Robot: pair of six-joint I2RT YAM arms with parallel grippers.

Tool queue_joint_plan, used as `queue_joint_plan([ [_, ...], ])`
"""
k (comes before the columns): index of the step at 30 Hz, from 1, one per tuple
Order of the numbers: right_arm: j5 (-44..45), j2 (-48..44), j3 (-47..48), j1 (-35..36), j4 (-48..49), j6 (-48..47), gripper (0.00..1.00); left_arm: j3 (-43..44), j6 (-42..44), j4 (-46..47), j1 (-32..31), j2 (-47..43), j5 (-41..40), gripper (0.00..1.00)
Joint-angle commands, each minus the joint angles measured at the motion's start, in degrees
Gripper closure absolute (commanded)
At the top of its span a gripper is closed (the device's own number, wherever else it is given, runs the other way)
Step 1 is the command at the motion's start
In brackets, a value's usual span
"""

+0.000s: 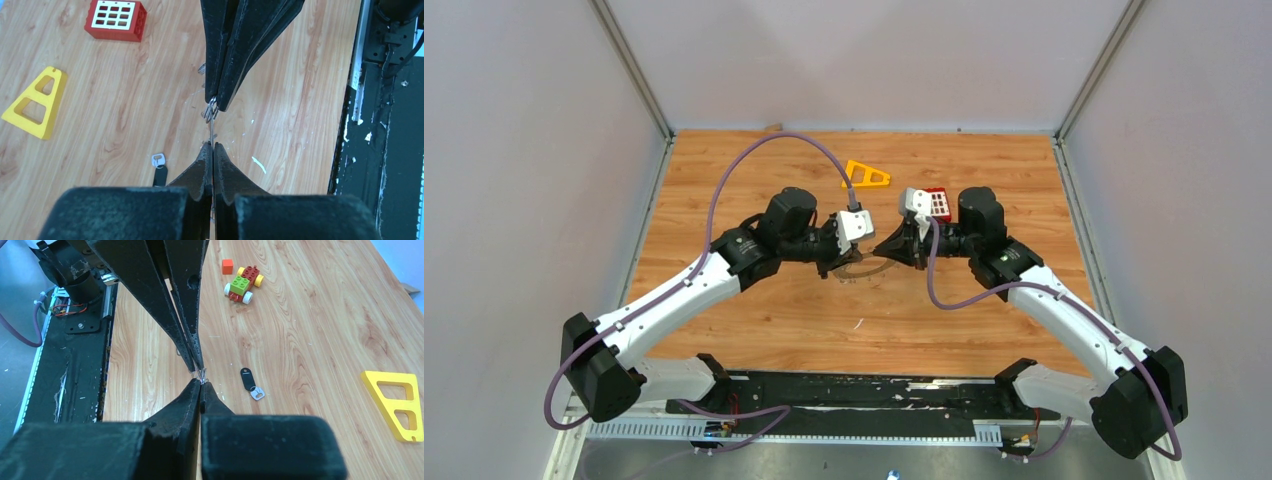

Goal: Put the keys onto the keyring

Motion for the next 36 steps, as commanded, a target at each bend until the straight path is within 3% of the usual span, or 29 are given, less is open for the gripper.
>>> queue_joint_plan([
  [1, 3.9, 0.8, 2.6, 0.0, 0.3, -0.8, 1.00, 0.5, -2.8, 3.3, -0.4, -1.8, 2.6, 1.00],
  [24, 14.2, 3.5, 2.5, 2.9, 1.8, 0.9, 1.00, -0.8, -8.1, 8.5, -0.6, 1.2, 4.6, 1.00],
  [36, 15.2, 4.4, 4.3, 2.9, -2.3, -3.3, 1.00, -0.9, -10.0, 9.7, -0.6, 1.0, 0.6, 1.00],
])
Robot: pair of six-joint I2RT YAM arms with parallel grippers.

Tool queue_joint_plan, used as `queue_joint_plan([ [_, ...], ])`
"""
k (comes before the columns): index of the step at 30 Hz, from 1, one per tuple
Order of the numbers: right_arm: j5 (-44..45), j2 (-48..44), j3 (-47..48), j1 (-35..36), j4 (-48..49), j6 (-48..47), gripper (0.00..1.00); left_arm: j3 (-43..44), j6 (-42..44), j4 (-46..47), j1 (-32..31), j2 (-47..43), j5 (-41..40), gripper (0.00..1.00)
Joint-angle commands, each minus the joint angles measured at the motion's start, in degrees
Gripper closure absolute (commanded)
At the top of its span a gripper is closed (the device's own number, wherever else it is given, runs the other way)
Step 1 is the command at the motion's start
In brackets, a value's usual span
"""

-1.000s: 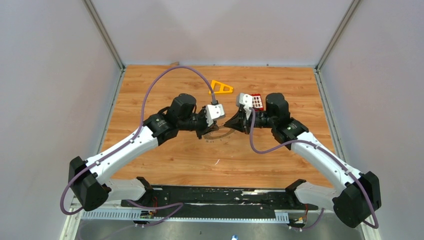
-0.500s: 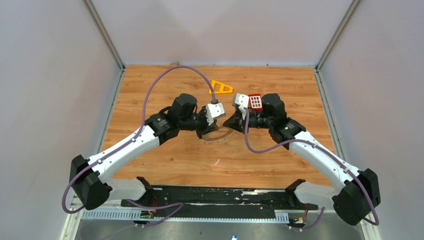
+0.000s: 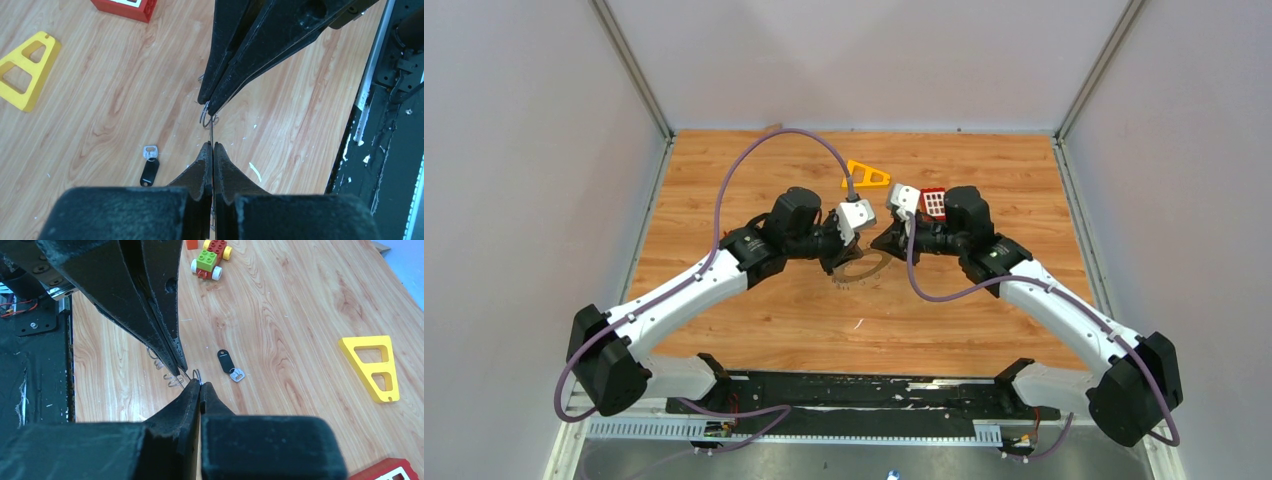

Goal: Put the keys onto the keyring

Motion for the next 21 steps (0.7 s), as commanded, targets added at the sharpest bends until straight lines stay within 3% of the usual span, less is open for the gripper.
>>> queue_joint_plan([
  [1, 2.5, 1.2, 2.8, 0.1, -0.7, -3.6, 1.00, 0.5, -1.5, 5.8, -1.3, -1.4, 4.1, 1.00],
  [21, 0.8, 1.1, 5.5, 0.1, -6.0, -8.5, 1.00, -1.3, 4.4, 4.5, -1.3, -2.1, 4.1, 1.00],
])
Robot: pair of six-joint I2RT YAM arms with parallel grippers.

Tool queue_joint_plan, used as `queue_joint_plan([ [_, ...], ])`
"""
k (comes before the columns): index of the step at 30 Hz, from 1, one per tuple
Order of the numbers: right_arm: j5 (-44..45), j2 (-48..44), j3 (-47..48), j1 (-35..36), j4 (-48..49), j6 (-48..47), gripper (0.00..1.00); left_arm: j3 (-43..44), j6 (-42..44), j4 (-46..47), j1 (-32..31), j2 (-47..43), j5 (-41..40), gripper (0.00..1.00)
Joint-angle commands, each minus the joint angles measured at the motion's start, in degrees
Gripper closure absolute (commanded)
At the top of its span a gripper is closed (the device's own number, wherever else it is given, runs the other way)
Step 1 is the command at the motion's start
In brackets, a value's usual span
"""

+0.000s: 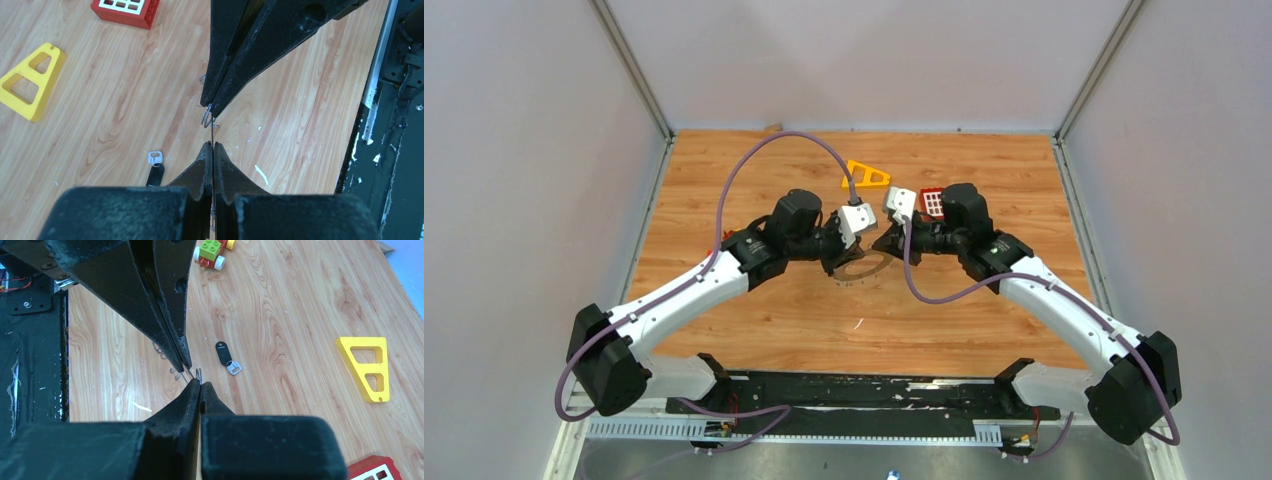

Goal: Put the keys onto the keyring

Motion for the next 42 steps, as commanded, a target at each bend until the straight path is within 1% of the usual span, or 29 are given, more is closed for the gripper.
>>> queue_joint_plan([
  [1, 0.8, 0.6, 3.1, -0.1, -0.8, -3.1, 1.00, -0.3, 3.0, 2.3, -1.0, -2.1, 4.2, 1.00],
  [16, -0.4, 1.5, 5.4, -0.1, -5.1, -6.9, 1.00, 0.0, 7.8, -0.6, -1.6, -1.4, 3.3, 1.00],
  [27, -0.3, 2.5, 7.4, 0.0, -9.0, -11.0, 1.00, -1.0, 8.9, -1.0, -1.8, -2.1, 3.2, 1.00],
  [31, -0.5, 3.1, 8.2, -0.1, -10.3, -11.6, 1.00, -1.8, 9.0, -0.3, -1.8, -2.8, 1.9, 1.00],
  [37, 1.5, 2.8, 9.2, -0.1, -11.1, -10.7, 1.00, -3.8, 10.0, 1.3, -1.9, -4.8, -0.6, 1.00],
  [42, 4.0, 2.9, 9.7, -0.1, -11.3, -10.5, 1.00, -5.9, 12.1, 2.0, -1.8, -6.8, 0.5, 1.00],
])
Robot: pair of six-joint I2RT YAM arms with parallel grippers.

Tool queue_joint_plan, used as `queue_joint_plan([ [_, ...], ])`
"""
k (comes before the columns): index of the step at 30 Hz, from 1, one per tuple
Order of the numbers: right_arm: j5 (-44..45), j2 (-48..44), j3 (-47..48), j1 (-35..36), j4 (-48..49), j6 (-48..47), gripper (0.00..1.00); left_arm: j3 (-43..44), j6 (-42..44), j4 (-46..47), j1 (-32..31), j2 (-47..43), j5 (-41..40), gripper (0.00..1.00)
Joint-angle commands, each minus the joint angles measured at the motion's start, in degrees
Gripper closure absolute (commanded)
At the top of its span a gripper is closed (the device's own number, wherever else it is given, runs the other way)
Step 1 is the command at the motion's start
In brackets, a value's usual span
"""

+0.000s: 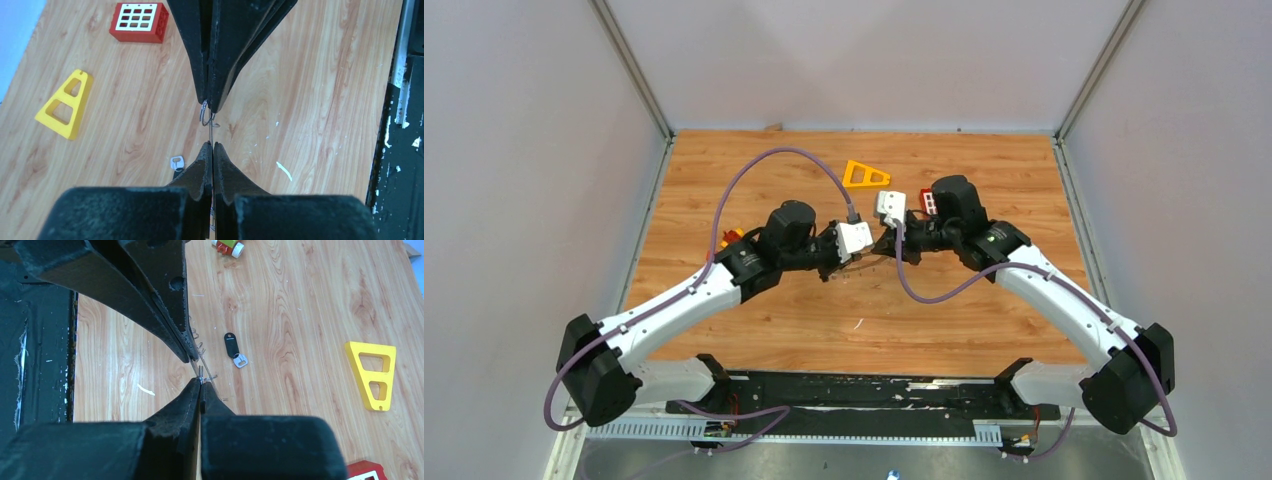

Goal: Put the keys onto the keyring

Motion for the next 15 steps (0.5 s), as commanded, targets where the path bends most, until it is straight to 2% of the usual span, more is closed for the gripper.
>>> queue_joint_plan([
  [1, 5.9, -0.1, 2.9, -0.8, 0.4, -1.9, 1.00, -1.9, 3.5, -0.8, -0.5, -3.6, 2.0, 1.00],
  [8, 6.5, 0.8, 3.6, -0.8, -0.3, -1.9, 1.00, -2.8, 5.0, -1.0, -0.5, -5.0, 4.2, 1.00],
  [15, 8.7, 0.3, 0.9, -0.7, 6.5, 5.0, 1.00, -1.8, -2.2, 2.1, -0.5, -3.1, 4.7, 1.00],
])
